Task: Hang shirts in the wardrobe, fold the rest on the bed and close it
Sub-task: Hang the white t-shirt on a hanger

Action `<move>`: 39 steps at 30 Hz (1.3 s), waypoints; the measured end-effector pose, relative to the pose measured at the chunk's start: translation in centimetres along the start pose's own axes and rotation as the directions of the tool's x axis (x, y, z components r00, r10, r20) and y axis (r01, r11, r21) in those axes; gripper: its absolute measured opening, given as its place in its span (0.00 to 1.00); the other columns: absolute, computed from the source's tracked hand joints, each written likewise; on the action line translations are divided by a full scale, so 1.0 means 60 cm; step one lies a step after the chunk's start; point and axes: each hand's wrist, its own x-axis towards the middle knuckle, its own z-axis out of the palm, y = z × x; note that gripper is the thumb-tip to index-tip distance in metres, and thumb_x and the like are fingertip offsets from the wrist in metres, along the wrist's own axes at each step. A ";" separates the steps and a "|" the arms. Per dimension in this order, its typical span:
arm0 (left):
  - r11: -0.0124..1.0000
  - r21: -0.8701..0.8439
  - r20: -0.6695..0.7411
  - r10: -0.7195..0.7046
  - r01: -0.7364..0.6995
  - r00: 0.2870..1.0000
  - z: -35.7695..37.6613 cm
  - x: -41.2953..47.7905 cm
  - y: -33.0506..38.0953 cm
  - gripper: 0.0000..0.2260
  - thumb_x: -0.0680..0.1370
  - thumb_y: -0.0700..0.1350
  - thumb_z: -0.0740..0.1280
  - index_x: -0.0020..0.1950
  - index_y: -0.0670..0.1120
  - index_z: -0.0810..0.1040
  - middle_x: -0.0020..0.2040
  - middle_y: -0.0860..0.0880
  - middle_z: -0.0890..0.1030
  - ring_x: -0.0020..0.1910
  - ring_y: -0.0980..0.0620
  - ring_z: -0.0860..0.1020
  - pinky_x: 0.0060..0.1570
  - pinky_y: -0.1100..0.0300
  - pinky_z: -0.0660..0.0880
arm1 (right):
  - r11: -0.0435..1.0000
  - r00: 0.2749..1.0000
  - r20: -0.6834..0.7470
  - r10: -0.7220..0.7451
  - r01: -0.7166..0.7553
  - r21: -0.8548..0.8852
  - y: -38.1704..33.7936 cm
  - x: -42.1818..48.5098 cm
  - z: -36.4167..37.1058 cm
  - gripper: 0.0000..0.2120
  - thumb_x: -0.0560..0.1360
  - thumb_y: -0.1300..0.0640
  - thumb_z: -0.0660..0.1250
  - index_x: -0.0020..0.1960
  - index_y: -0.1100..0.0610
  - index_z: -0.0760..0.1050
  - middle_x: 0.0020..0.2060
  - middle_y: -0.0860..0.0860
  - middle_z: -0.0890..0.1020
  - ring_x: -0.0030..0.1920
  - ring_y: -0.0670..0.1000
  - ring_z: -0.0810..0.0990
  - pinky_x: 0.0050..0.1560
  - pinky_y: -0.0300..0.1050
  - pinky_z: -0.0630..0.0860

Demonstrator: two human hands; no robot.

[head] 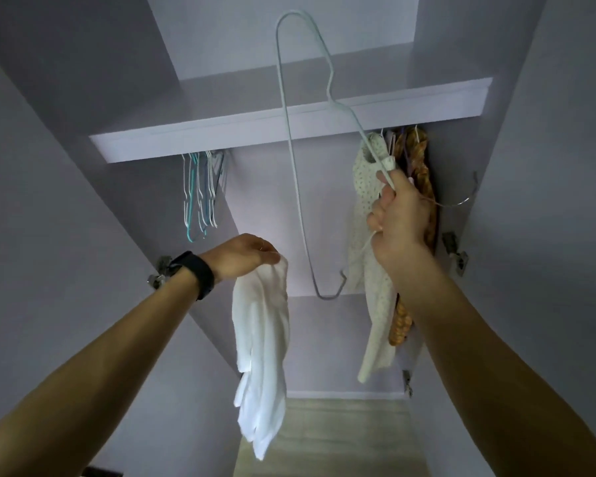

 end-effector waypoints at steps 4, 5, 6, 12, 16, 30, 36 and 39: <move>1.000 -0.009 -0.051 -0.023 0.023 0.998 -0.042 -0.009 0.013 0.02 0.79 0.49 0.69 0.49 0.55 0.82 0.51 0.59 0.81 0.55 0.57 0.76 0.53 0.66 0.69 | 1.000 0.998 0.065 0.005 -0.004 -0.009 -0.005 0.007 0.054 0.11 0.76 0.59 0.65 0.35 0.57 0.75 0.22 0.45 0.61 0.21 0.44 0.55 0.21 0.36 0.51; 1.000 -0.017 -0.056 -0.026 0.025 0.998 -0.050 -0.011 0.016 0.02 0.79 0.49 0.70 0.48 0.56 0.82 0.50 0.62 0.80 0.54 0.58 0.76 0.51 0.67 0.68 | 1.000 0.995 0.094 0.019 -0.019 -0.007 -0.001 0.011 0.062 0.11 0.77 0.59 0.64 0.36 0.58 0.75 0.22 0.45 0.61 0.21 0.44 0.55 0.21 0.37 0.51; 0.999 -0.033 -0.065 -0.029 0.027 0.997 -0.060 -0.013 0.019 0.03 0.78 0.49 0.70 0.48 0.57 0.82 0.49 0.63 0.80 0.54 0.59 0.76 0.51 0.66 0.68 | 0.999 0.991 0.126 0.034 -0.033 -0.007 0.002 0.014 0.070 0.10 0.77 0.59 0.63 0.37 0.58 0.75 0.22 0.45 0.61 0.21 0.45 0.55 0.21 0.37 0.51; 1.000 -0.017 -0.099 0.005 -0.007 0.995 -0.098 -0.033 0.037 0.04 0.78 0.51 0.69 0.47 0.60 0.82 0.50 0.64 0.79 0.53 0.61 0.75 0.56 0.63 0.67 | 0.995 0.956 0.277 0.096 -0.095 -0.016 0.021 0.020 0.091 0.10 0.77 0.60 0.61 0.38 0.58 0.73 0.23 0.46 0.60 0.21 0.45 0.55 0.22 0.38 0.50; 0.998 -0.042 -0.121 0.035 -0.040 0.992 -0.111 -0.043 0.044 0.04 0.78 0.50 0.69 0.49 0.59 0.82 0.51 0.63 0.80 0.53 0.63 0.75 0.53 0.67 0.67 | 0.996 0.938 0.336 0.084 -0.087 -0.007 0.011 0.029 0.103 0.10 0.78 0.59 0.60 0.38 0.57 0.72 0.21 0.45 0.61 0.21 0.45 0.56 0.22 0.38 0.50; 0.856 -0.479 -0.312 0.042 -0.195 0.949 -0.165 -0.056 0.061 0.09 0.80 0.40 0.66 0.47 0.44 0.86 0.50 0.44 0.86 0.49 0.47 0.83 0.52 0.55 0.80 | 0.873 0.990 0.139 -0.008 0.075 -0.482 0.135 0.074 -0.041 0.20 0.72 0.64 0.65 0.27 0.52 0.60 0.25 0.49 0.59 0.28 0.49 0.55 0.29 0.41 0.53; 0.965 -0.243 -0.478 -0.027 -0.102 0.878 -0.167 -0.065 0.017 0.06 0.80 0.44 0.67 0.48 0.45 0.83 0.45 0.44 0.84 0.45 0.48 0.79 0.54 0.50 0.76 | 0.522 0.890 0.419 -0.179 0.447 -0.726 0.086 0.082 -0.029 0.20 0.70 0.60 0.68 0.25 0.53 0.63 0.23 0.49 0.60 0.26 0.47 0.58 0.28 0.41 0.57; 0.999 -0.021 -0.571 0.017 -0.035 0.821 -0.144 -0.056 0.016 0.06 0.82 0.47 0.64 0.47 0.50 0.79 0.39 0.52 0.79 0.42 0.49 0.76 0.42 0.59 0.70 | 0.311 0.780 0.605 -0.160 0.622 -0.719 0.074 0.058 -0.003 0.19 0.68 0.58 0.68 0.25 0.55 0.59 0.24 0.46 0.54 0.27 0.45 0.54 0.25 0.40 0.54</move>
